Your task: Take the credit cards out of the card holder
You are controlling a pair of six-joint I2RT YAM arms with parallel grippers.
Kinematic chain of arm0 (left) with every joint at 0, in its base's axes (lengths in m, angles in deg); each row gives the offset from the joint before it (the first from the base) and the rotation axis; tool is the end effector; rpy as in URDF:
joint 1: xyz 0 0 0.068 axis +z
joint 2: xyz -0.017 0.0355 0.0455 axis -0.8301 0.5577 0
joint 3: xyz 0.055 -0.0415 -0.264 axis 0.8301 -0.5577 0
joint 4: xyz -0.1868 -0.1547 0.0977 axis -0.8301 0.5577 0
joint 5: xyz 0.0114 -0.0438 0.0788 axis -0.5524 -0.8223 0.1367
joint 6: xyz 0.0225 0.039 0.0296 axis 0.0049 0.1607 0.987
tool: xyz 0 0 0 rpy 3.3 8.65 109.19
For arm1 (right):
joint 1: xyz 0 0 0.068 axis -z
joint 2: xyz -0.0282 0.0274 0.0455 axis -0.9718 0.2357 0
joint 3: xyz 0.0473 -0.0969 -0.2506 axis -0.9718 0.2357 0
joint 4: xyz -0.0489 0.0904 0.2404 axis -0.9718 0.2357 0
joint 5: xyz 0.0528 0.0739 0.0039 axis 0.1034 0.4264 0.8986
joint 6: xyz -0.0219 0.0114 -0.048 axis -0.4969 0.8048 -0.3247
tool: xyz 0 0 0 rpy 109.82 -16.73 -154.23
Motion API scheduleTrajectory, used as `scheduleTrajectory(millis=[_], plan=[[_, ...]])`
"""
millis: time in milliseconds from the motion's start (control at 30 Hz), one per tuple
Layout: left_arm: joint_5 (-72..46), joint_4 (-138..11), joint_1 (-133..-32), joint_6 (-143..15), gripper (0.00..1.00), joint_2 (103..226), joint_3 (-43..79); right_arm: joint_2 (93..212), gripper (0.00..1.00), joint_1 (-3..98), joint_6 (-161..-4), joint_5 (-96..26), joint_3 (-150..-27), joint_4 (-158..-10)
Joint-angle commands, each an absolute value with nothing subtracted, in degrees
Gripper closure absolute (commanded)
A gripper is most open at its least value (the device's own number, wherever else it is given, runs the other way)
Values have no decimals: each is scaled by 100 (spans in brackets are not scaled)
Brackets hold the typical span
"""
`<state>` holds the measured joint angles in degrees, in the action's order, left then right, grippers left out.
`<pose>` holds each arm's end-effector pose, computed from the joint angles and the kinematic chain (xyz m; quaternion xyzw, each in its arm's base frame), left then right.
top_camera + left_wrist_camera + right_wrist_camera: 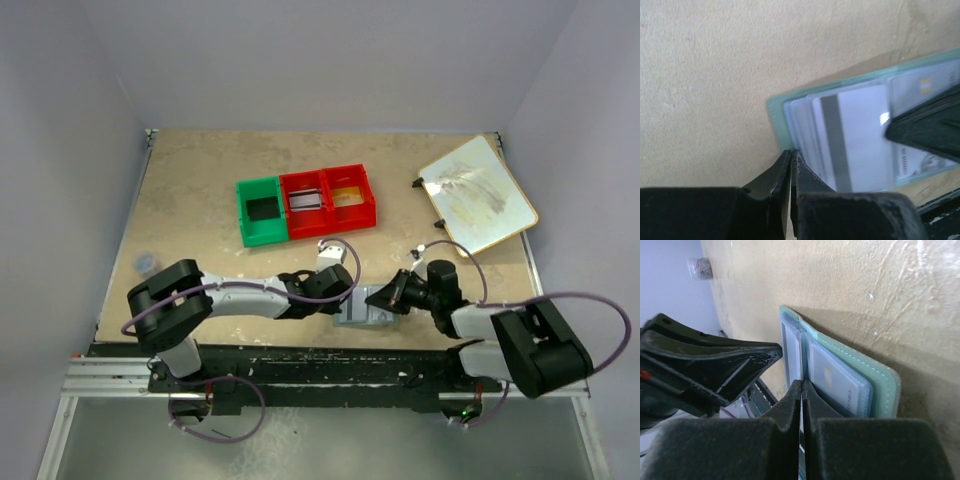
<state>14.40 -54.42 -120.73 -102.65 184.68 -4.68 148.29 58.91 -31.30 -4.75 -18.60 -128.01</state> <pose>0.1495 -0.2876 0.1564 0.0647 0.9336 -0.1793 0.3034 0.1706 0.0764 0.1105 0.1264 0.8176 0.5178 0.2179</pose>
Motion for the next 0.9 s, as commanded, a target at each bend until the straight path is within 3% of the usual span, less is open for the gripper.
scheduleTrajectory(millis=[0, 267, 467, 700, 867], plan=[[1561, -4927, -12132, -10189, 100, 18608, -553, 14074, 100, 5998, -3485, -973, -1930, -11524], [1644, -4913, -12141, -10227, 100, 18500, -567, 14264, 100, 6055, -3625, -675, -1968, -11682], [2740, -4290, -12082, -10808, 100, 17835, -702, 14851, 100, 6055, -4685, -515, -2619, -11333], [2558, -4564, -11133, -10841, 100, 16644, -1385, 14909, 100, 6020, -4844, -88, -2625, -11853], [2894, -4471, -10986, -10463, 99, 16359, -1046, 14883, 100, 5953, -5364, 596, -2906, -11748]])
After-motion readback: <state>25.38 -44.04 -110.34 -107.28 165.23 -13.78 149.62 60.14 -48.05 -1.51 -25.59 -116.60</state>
